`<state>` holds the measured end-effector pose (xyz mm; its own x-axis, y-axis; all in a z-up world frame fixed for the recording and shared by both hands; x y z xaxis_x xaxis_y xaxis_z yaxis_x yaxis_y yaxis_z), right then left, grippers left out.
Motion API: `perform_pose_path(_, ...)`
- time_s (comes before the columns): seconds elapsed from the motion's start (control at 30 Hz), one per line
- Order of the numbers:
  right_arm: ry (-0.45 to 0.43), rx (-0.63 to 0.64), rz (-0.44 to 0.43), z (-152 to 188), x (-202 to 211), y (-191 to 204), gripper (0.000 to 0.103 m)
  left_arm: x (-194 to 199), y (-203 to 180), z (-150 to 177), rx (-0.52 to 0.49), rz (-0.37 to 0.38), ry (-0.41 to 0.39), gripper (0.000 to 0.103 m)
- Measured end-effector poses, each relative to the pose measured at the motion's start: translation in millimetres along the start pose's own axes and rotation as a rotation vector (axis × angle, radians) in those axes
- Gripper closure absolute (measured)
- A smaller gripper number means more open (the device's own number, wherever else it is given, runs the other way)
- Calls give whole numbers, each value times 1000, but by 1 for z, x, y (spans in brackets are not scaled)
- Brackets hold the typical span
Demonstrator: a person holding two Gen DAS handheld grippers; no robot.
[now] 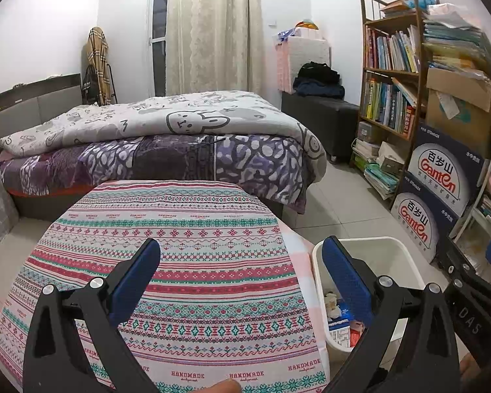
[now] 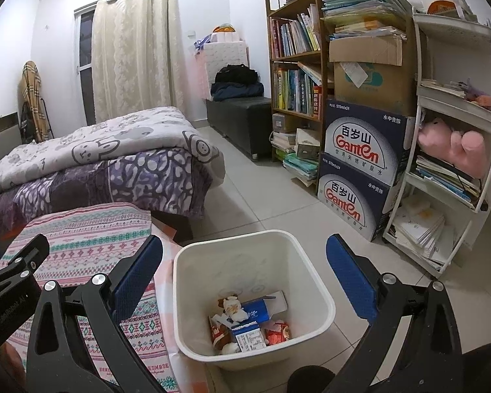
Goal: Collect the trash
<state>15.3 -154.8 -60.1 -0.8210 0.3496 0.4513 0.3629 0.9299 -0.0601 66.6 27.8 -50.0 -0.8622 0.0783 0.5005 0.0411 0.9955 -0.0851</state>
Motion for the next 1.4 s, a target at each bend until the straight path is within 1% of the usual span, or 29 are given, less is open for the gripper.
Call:
perform_pose_path(0.8, 19, -7, -4, 6, -1, 1, 7, -4, 2, 0, -14, -12, 9, 7)
perform_pose_path(1.07, 38, 4, -17, 15, -4, 7, 7, -6, 4, 3, -15, -18, 17, 7)
perform_pose_path(1.4, 48, 9, -24, 12, -5, 6, 7, -11, 5, 5, -21, -19, 25, 8)
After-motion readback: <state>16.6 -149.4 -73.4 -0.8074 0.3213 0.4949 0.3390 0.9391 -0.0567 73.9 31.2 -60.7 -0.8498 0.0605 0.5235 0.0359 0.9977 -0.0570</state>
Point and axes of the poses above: each gripper's, at about its wrist camera, not at the fingertips, and x roughly against the way its jaws point, y to its left, z to its underside, the point moved 6 cm from there along -x, roughly the way its jaws point, and after that the axes turned 7 degrees about x, right-handed, at the moved point
